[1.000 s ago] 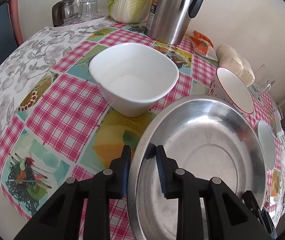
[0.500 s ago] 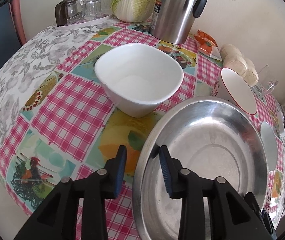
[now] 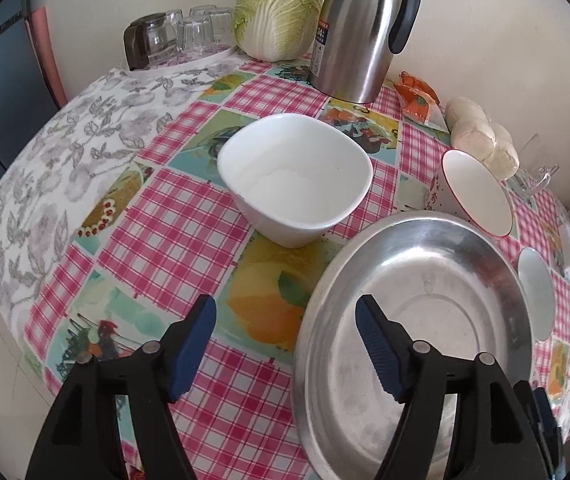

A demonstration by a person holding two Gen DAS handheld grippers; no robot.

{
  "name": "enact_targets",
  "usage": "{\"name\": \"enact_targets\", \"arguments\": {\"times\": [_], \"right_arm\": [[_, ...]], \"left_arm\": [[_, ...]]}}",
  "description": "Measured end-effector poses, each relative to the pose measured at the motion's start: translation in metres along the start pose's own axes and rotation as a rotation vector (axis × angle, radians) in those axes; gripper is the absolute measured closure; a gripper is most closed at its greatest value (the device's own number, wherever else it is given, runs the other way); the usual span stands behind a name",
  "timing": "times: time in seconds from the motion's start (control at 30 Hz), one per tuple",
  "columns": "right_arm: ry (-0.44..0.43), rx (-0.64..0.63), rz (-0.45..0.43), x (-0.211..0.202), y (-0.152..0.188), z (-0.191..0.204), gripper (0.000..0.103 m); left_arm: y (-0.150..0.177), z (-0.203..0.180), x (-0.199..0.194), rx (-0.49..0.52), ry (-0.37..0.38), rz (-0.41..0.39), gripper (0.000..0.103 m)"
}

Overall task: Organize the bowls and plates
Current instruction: 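Lower the steel basin onto the table and open both tools, then move both tools over to the rim of the floral-rimmed white plate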

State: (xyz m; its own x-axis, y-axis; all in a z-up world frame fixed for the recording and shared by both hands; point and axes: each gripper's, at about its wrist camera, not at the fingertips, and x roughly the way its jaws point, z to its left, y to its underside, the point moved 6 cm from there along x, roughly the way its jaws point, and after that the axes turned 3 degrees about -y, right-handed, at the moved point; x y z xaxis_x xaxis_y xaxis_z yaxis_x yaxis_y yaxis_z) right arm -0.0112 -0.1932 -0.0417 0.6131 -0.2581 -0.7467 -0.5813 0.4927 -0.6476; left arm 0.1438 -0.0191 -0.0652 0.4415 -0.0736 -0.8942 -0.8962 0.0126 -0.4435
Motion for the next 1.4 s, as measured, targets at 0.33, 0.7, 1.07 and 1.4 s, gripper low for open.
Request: {"name": "enact_targets", "arguments": {"times": [0.33,0.7,1.07,1.4], "right_arm": [[0.004,0.028,0.014,0.002,0.000,-0.006,0.016],[0.005,0.066,-0.005,0.001,-0.002,-0.014,0.000],[-0.005,0.047,-0.021,-0.003,-0.005,-0.013,0.000],[-0.001,0.053,-0.067,-0.015,-0.009,-0.025,0.000]], "left_arm": [[0.002,0.004,-0.001,0.114,-0.079,-0.044,0.012],[0.005,-0.016,-0.004,0.192,-0.082,-0.076,0.000],[0.006,-0.025,-0.011,0.218,-0.079,-0.101,0.000],[0.014,-0.046,-0.030,0.238,-0.027,-0.153,0.000]]}}
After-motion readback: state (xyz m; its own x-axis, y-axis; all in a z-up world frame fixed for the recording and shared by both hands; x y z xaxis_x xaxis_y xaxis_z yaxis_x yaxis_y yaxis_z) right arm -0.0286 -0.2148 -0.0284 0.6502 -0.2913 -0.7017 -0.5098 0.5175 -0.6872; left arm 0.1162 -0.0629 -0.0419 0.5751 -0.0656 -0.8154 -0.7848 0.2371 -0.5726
